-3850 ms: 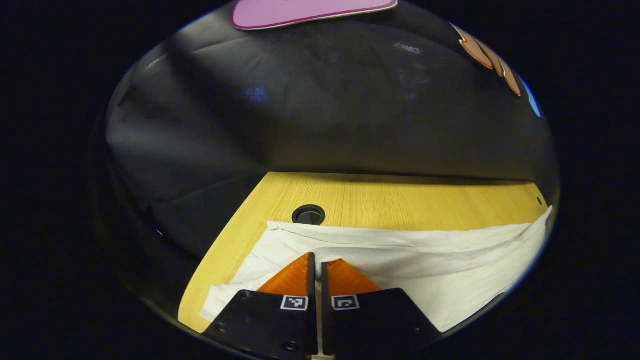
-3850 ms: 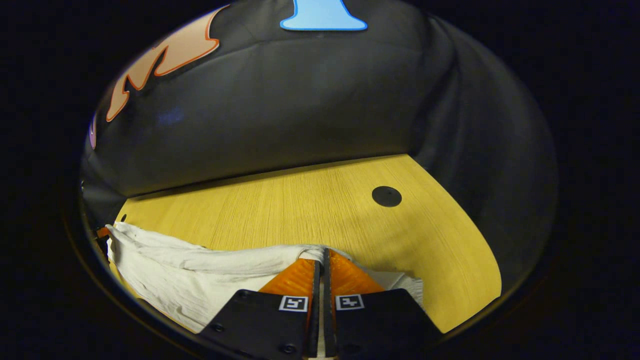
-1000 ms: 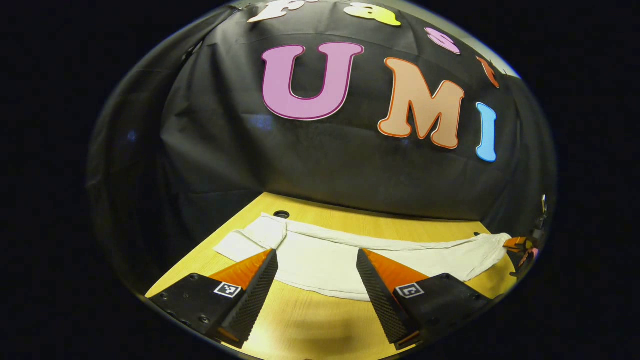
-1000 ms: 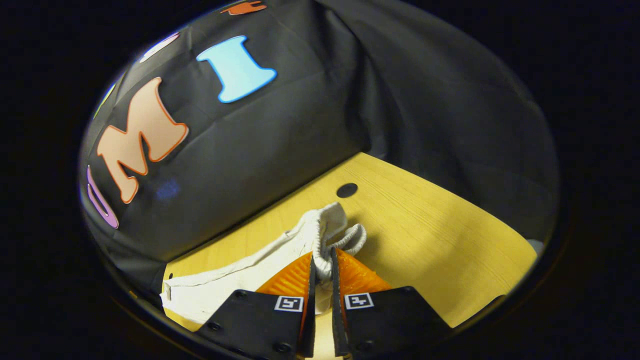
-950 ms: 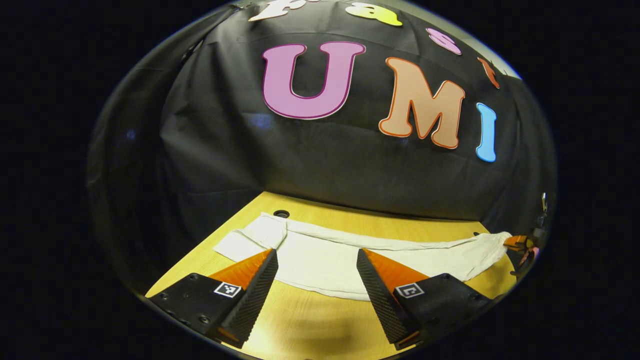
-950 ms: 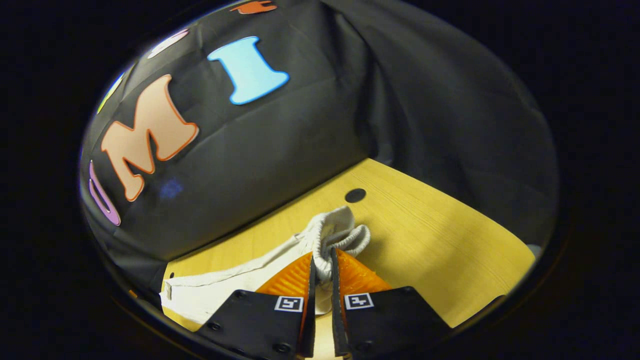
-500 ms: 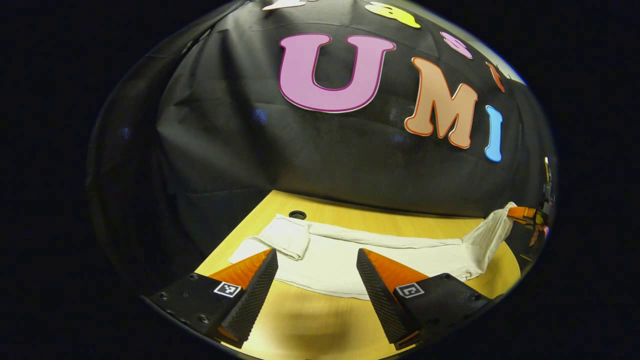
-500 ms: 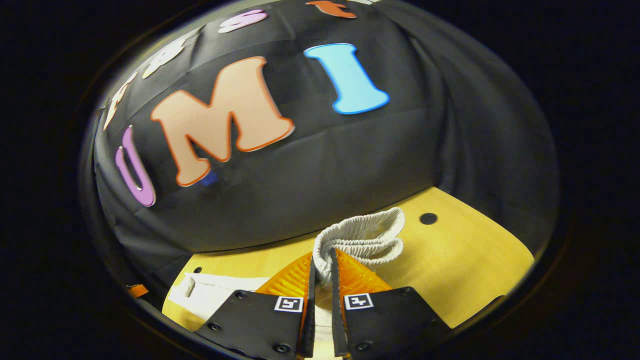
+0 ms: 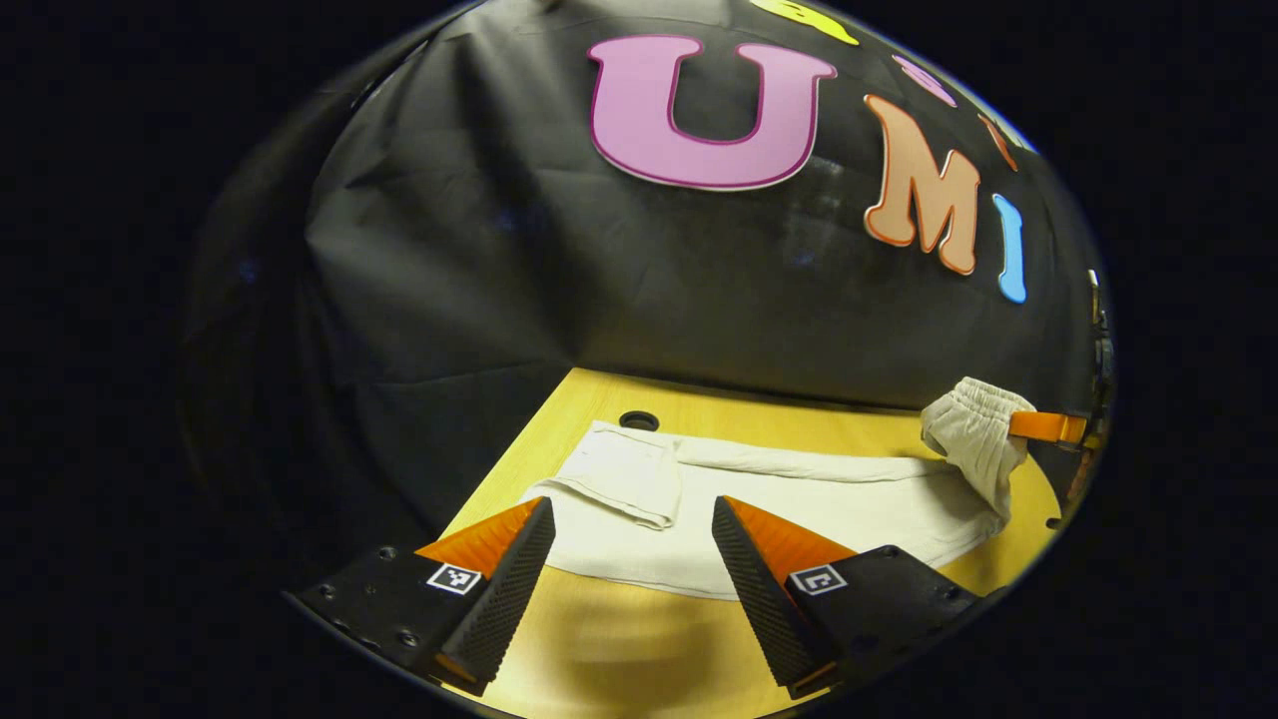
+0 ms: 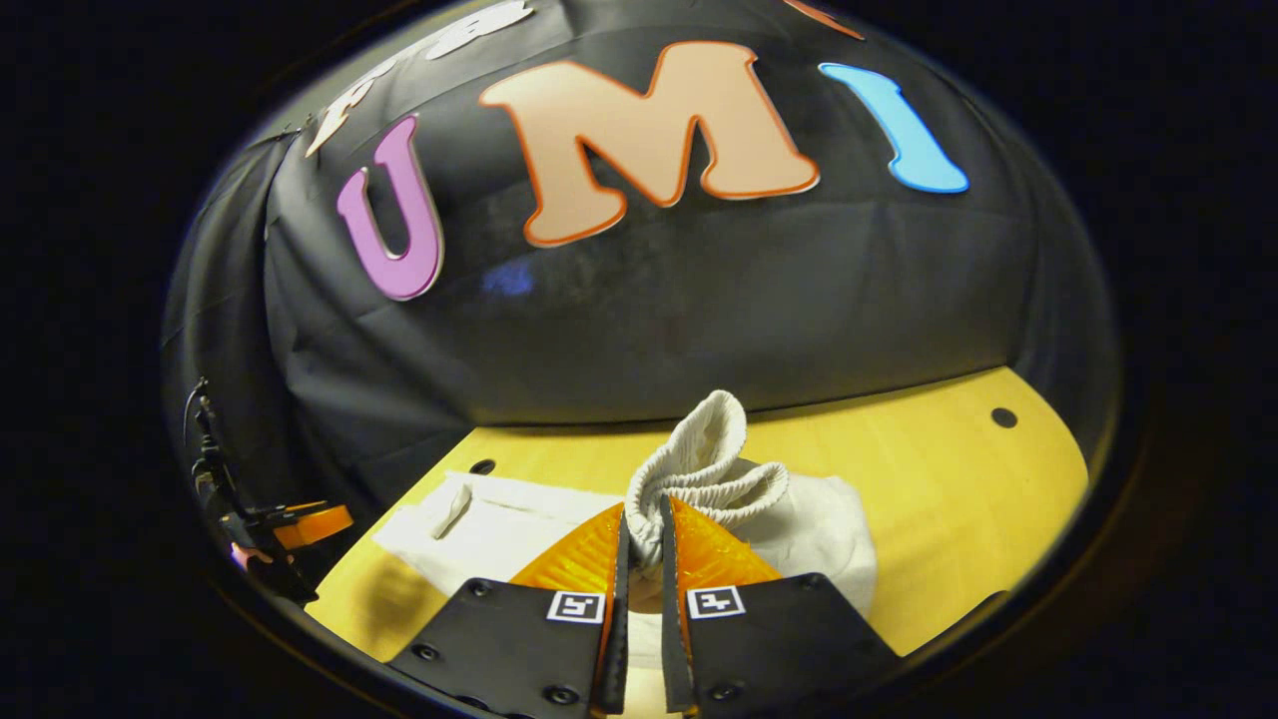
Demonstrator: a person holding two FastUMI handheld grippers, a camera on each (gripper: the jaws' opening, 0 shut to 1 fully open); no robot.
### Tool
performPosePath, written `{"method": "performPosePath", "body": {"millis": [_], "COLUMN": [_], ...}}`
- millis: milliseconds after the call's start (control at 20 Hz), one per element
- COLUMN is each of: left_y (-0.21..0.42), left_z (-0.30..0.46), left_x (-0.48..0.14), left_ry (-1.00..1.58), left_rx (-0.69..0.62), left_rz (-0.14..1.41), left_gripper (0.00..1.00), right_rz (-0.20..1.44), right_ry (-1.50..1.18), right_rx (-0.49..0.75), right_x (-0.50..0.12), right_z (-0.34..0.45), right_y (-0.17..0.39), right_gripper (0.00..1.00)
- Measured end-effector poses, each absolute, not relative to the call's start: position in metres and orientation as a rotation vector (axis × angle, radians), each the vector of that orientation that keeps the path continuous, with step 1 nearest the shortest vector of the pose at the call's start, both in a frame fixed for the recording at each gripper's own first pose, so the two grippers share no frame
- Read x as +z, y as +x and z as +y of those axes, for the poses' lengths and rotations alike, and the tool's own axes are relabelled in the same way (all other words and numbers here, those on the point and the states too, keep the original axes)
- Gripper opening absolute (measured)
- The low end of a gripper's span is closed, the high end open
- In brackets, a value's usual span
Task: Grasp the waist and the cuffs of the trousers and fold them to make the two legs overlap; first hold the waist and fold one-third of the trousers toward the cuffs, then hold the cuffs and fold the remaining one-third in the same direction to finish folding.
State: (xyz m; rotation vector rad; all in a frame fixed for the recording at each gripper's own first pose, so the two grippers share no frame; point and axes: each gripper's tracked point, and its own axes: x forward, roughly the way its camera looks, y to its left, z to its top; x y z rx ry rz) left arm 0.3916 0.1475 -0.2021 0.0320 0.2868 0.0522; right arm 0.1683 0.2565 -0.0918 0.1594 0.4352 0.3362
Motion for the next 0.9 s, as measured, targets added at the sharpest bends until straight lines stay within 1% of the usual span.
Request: {"method": "performPosePath", "body": {"millis": [100, 150, 200, 350, 400, 450, 500, 550, 600, 650, 700, 750, 800, 900], "left_y": [0.394, 0.397, 0.397, 0.401, 0.402, 0.400, 0.400, 0.401, 0.400, 0.399, 0.399, 0.399, 0.398, 0.396], "left_z": [0.156, 0.160, 0.165, 0.166, 0.166, 0.168, 0.167, 0.165, 0.164, 0.165, 0.164, 0.163, 0.163, 0.164], "left_x": [-0.208, -0.212, -0.216, -0.220, -0.221, -0.223, -0.221, -0.220, -0.220, -0.222, -0.221, -0.220, -0.218, -0.219], "left_ry": [0.043, 0.055, 0.067, 0.074, 0.074, 0.080, 0.088, 0.090, 0.090, 0.092, 0.092, 0.089, 0.088, 0.099], "left_rx": [0.057, 0.071, 0.091, 0.112, 0.115, 0.120, 0.123, 0.126, 0.125, 0.124, 0.116, 0.106, 0.100, 0.092], "left_rz": [0.302, 0.315, 0.336, 0.360, 0.370, 0.379, 0.383, 0.386, 0.396, 0.409, 0.416, 0.419, 0.423, 0.433], "left_gripper": [0.95, 0.95, 0.95, 0.95, 0.95, 0.95, 0.95, 0.95, 0.95, 0.95, 0.95, 0.97, 0.95, 0.95], "right_rz": [0.458, 0.472, 0.495, 0.515, 0.515, 0.513, 0.510, 0.511, 0.513, 0.514, 0.517, 0.522, 0.527, 0.529], "right_ry": [0.142, 0.138, 0.144, 0.154, 0.151, 0.146, 0.135, 0.126, 0.117, 0.108, 0.096, 0.084, 0.076, 0.059], "right_rx": [0.343, 0.344, 0.343, 0.339, 0.332, 0.326, 0.317, 0.312, 0.307, 0.304, 0.297, 0.292, 0.289, 0.285], "right_x": [-0.109, -0.114, -0.118, -0.124, -0.126, -0.125, -0.127, -0.128, -0.128, -0.128, -0.129, -0.131, -0.133, -0.132], "right_z": [0.269, 0.271, 0.273, 0.270, 0.270, 0.269, 0.268, 0.266, 0.263, 0.261, 0.259, 0.256, 0.255, 0.252], "right_y": [0.166, 0.168, 0.167, 0.165, 0.163, 0.163, 0.165, 0.167, 0.165, 0.163, 0.163, 0.161, 0.160, 0.157], "right_gripper": [0.16, 0.20, 0.17, 0.60, 0.70, 0.95, 0.97, 0.91, 0.96, 0.96, 0.91, 0.96, 0.96, 0.96]}}
